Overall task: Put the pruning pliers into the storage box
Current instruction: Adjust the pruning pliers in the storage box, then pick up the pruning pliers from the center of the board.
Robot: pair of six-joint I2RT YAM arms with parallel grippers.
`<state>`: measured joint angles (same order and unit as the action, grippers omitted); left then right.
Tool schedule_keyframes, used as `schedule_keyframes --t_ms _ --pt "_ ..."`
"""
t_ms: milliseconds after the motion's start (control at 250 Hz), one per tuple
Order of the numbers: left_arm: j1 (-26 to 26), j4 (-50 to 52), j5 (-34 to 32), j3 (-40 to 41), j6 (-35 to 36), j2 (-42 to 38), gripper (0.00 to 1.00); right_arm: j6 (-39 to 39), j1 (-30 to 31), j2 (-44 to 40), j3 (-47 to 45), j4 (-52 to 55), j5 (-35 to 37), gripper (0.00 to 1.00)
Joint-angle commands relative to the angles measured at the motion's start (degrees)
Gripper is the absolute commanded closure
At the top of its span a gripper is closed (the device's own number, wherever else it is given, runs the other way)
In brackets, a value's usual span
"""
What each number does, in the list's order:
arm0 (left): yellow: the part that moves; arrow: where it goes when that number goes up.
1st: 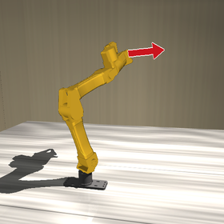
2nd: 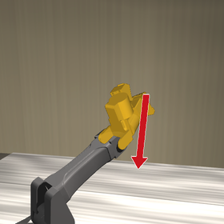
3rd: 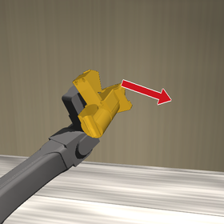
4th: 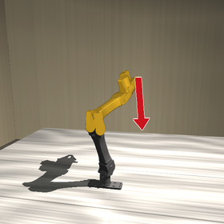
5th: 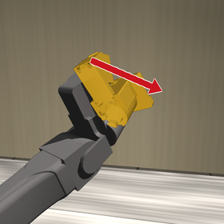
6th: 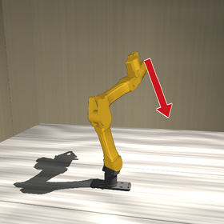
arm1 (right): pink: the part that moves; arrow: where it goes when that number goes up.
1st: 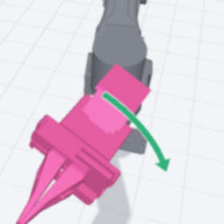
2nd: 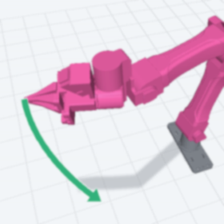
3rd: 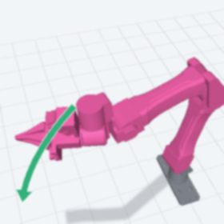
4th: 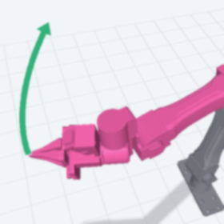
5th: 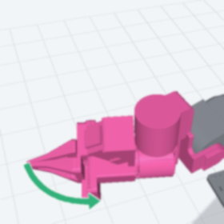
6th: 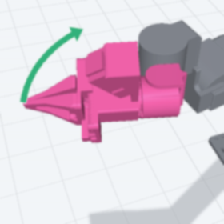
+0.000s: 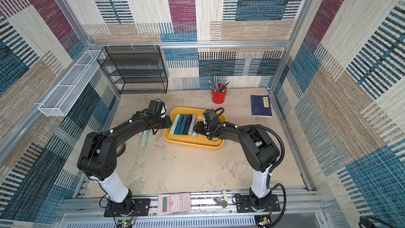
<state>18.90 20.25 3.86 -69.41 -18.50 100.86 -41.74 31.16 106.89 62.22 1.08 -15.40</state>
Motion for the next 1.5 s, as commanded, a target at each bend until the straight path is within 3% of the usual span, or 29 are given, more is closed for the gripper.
schedule_keyframes --t_ms 0,804,1028,1248,1496 --pt "0.08 -1.26 1.61 0.32 1.49 0.12 0.59 -0.04 0.06 0.85 1.30 -1.44 0.88 0.49" --pt "-0.08 -0.33 2.30 0.32 2.00 -1.66 0.60 6.99 -0.84 1.53 6.14 -0.29 3.40 0.48" --pt "-3.29 0.32 1.58 4.55 1.94 -7.37 0.48 13.03 -3.65 -4.68 5.25 4.75 10.12 0.46" --pt "-8.49 3.15 1.20 12.69 2.94 -16.98 0.47 16.92 -9.46 -12.27 0.10 5.36 13.50 0.45" --pt "-8.61 8.72 -9.51 17.34 10.35 -24.19 0.45 17.93 -14.33 -15.39 -4.48 1.47 12.27 0.44"
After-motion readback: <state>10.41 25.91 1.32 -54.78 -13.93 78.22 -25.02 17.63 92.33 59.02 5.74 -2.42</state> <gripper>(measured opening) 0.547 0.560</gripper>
